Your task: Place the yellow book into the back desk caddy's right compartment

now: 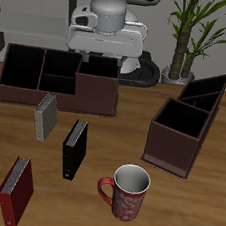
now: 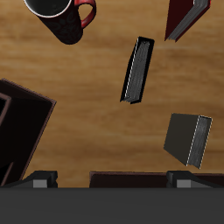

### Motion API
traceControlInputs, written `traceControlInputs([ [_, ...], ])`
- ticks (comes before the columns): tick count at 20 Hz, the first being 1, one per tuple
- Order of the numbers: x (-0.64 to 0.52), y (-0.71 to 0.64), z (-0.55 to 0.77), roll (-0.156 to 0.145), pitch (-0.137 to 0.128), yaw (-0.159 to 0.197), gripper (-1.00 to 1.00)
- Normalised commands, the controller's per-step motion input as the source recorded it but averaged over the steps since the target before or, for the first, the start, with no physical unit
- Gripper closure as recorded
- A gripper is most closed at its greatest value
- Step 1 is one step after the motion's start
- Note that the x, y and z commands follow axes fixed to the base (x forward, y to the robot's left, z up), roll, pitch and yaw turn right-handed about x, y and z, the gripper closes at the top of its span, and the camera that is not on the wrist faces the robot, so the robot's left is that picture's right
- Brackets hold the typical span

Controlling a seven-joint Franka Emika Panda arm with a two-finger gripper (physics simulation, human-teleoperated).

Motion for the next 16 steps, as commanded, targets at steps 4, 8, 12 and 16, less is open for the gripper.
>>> traceControlInputs([
  [4, 0.08, -0.41, -0.02, -0.003, -0.002, -0.022, -1.0],
  [8, 0.04, -0.25, -0.02, 0.019, -0.01, -0.016, -1.0],
  [12, 0.04, -0.41, -0.04, -0.007, -0.032, -0.035, -1.0],
  [16, -0.01, -0.29, -0.13, -0.009, -0.04, -0.033, -1.0],
])
